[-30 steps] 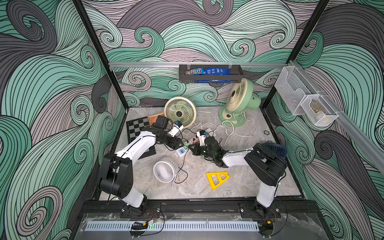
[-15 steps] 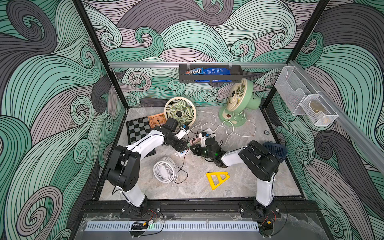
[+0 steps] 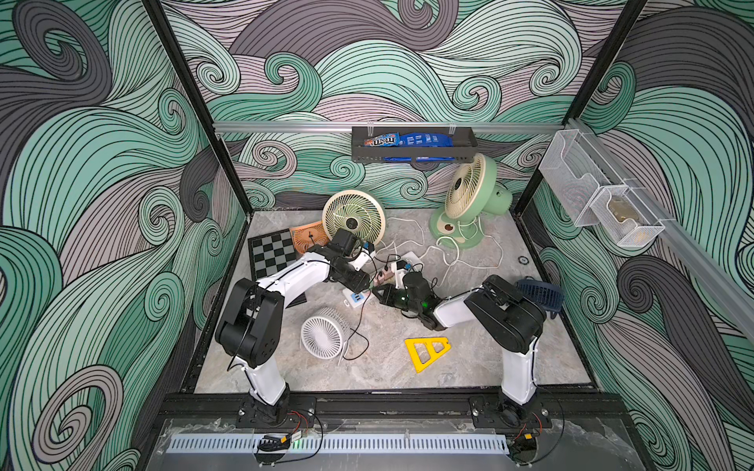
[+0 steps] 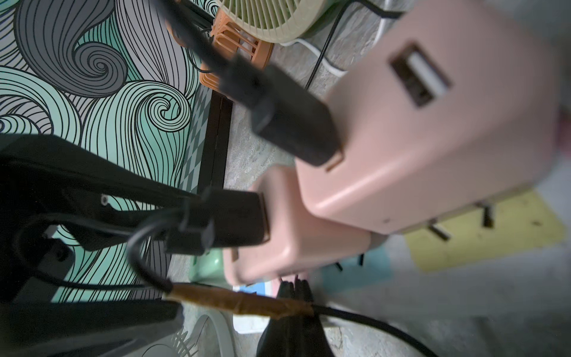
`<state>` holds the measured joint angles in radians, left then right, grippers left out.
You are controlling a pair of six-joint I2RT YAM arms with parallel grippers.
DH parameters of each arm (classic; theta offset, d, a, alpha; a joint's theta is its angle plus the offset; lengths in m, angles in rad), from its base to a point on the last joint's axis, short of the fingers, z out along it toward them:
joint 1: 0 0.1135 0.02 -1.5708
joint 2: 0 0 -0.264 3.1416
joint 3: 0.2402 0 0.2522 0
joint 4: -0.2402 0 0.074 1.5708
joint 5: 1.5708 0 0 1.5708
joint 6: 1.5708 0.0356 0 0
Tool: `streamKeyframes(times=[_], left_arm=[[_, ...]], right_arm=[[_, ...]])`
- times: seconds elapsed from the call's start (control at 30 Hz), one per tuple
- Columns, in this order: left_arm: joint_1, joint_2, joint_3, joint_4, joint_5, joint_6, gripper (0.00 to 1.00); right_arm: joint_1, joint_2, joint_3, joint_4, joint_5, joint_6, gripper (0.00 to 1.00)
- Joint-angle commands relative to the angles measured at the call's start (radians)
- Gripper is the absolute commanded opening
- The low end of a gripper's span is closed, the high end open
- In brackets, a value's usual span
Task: Unplug the desk fan from the power strip
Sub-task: Remove the plug from the socket.
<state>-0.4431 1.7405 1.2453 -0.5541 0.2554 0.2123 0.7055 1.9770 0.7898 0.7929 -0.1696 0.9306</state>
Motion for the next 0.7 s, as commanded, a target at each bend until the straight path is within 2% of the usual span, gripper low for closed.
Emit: streamKeyframes(times=[0.0, 0.3, 0.67], left_arm=[[-0.011, 0.035, 0.052, -0.003, 0.016, 0.011, 0.47], [-0.019, 0.066, 0.055, -0.009, 0.007, 0.054, 0.37], [-0.020, 0.048, 0.015, 0.008, -0.005, 0.095, 0.29]], right_arm=[[-0.002, 0.024, -0.018, -0.006, -0.010, 0.010, 0.00], [-0.003, 0.033, -0.019, -0.001, -0.013, 0.015, 0.00], [-0.004, 0.044, -0.014, 0.006, -0.019, 0.023, 0.00]])
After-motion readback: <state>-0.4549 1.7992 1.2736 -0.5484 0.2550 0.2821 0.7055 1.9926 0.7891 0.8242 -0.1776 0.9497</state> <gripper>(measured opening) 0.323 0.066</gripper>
